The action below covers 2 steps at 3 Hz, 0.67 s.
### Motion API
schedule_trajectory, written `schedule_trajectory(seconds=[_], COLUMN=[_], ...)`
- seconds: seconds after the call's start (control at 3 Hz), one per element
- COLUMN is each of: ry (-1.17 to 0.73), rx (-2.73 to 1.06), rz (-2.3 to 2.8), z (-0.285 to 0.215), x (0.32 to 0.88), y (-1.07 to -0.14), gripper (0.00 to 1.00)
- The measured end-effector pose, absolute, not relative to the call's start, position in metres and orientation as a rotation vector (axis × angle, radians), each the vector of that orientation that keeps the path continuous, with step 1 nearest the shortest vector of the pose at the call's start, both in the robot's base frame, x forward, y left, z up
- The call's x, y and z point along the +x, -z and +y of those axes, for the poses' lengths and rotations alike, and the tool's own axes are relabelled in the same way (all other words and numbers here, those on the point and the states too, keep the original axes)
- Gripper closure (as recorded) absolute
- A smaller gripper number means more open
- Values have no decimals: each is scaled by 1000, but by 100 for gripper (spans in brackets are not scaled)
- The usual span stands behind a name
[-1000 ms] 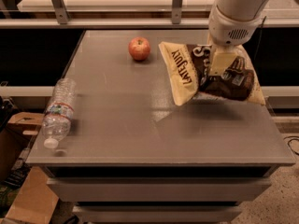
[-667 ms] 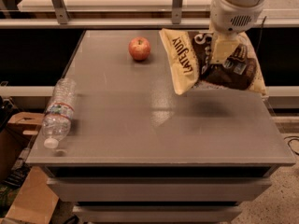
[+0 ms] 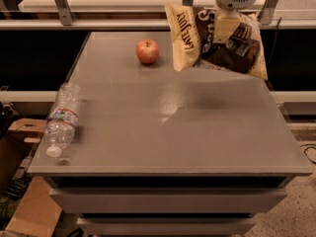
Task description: Move brown chip bag near apple
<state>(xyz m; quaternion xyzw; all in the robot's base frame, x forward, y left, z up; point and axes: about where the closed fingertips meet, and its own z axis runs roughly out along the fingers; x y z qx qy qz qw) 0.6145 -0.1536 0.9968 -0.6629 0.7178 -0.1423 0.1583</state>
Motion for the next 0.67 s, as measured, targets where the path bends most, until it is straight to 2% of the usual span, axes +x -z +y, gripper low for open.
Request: schedule_trajectory(seconds=[0.67], ry=[441], rx=[-1754], rz=[2163], z=[-142], x=[650], y=[-997], gripper=[100])
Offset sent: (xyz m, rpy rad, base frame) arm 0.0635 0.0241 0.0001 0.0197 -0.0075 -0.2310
